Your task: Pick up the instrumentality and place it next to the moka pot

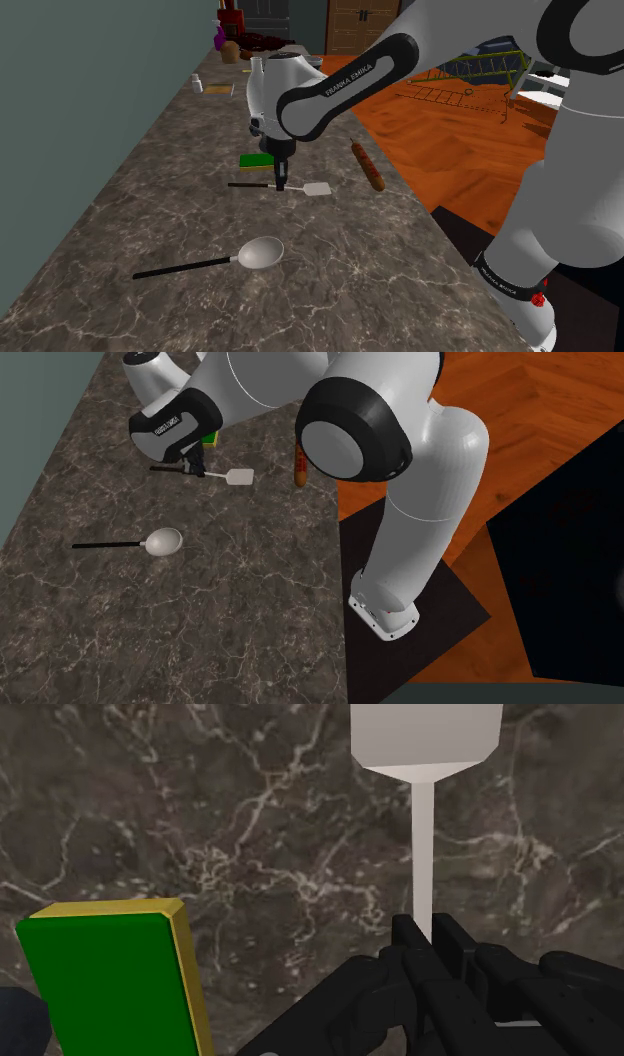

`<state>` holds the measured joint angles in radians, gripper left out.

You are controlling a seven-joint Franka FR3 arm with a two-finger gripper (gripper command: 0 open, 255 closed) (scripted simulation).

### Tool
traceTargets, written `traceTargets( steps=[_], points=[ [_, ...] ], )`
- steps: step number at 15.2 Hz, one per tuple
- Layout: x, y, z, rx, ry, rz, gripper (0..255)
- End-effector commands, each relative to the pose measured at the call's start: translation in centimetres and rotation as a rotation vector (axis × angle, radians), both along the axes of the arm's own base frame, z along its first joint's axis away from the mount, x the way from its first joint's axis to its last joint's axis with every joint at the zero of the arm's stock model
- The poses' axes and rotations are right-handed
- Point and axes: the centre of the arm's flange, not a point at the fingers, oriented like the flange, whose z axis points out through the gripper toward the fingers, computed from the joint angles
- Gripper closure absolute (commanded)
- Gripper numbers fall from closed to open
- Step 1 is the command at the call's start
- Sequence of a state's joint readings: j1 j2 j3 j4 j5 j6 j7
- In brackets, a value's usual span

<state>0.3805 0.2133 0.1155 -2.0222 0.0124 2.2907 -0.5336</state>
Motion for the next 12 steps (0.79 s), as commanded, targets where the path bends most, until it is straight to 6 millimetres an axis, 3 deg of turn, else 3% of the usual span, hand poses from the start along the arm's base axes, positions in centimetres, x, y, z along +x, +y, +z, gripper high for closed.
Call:
traceTargets(
  steps=[1,5,6,11,12],
  points=[
    [0.0,0.0,-0.1,0.000,0.000,0.000,255],
    [0.0,0.0,-0.1,0.000,0.000,0.000,255],
    [0.0,0.0,-0.1,0.000,0.000,0.000,0],
    [0.0,0.0,-0.1,0.000,0.000,0.000,0],
    [-0.1,-0.1,1.2,0.000,0.000,0.000,0]
  ],
)
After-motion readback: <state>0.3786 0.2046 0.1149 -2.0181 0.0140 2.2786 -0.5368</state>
